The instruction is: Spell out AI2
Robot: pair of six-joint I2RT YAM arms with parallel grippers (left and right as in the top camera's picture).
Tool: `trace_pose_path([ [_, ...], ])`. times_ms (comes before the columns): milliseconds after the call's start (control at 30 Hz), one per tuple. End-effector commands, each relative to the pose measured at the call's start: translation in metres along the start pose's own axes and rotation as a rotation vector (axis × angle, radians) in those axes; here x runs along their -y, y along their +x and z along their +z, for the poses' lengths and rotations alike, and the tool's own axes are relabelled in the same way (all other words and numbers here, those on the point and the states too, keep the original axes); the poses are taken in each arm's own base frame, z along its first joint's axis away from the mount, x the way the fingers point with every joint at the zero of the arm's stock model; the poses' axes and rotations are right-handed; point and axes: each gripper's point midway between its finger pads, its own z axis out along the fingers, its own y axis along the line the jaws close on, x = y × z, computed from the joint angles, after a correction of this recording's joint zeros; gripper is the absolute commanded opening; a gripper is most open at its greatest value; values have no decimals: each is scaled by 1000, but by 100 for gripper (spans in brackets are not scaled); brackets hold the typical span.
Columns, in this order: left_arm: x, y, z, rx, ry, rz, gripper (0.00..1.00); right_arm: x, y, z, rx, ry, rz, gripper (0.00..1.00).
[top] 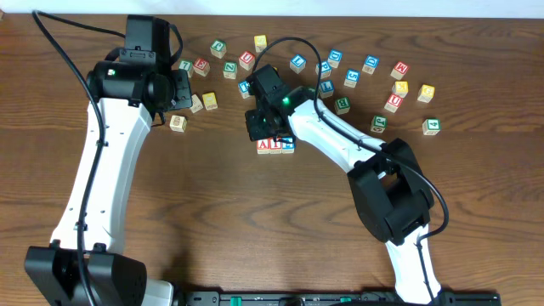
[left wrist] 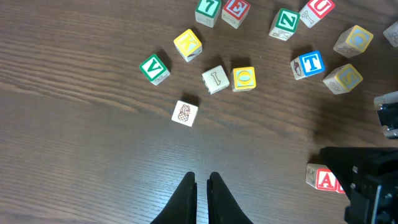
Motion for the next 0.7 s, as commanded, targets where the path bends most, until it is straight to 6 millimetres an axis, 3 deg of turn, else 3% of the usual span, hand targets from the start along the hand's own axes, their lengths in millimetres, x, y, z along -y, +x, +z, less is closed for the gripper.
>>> trace_pose_path([
  [0, -5, 4, 8, -23, -24, -14, 8, -6, -18, -28, 41, -21, -30, 1],
  [133, 5, 11, 14, -48, 28, -43, 8, 5, -25, -54, 54, -12, -1, 1],
  [300, 21, 28, 29, -103, 114, -60, 8, 44, -19, -84, 9, 38, 82, 1],
  [467, 31, 48, 45, -161, 168, -99, 8, 83, 5, -93, -111, 60, 144, 1],
  [667, 44, 65, 61, -200, 228, -110, 8, 108, 22, -96, -186, 54, 163, 1],
])
